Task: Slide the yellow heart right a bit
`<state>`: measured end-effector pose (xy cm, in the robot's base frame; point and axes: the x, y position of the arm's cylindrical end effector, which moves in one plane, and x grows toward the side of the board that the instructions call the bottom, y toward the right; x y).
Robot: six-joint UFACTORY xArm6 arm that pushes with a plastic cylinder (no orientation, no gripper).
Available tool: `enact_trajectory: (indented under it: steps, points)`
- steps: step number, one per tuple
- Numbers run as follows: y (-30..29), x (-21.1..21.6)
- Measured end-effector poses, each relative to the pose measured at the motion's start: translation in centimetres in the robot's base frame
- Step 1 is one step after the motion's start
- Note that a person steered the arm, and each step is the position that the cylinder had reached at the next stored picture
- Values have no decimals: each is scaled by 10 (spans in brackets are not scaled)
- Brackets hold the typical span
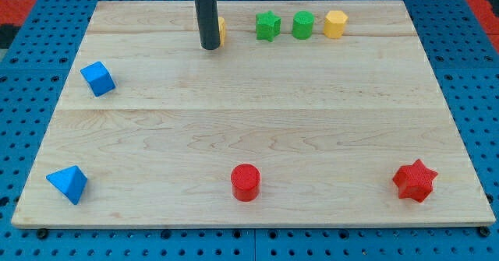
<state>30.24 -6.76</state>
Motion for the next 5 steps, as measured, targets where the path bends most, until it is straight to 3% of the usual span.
enact_trajectory:
  steps: [3, 5]
  points:
    - [-1, -8]
    - [-76, -2]
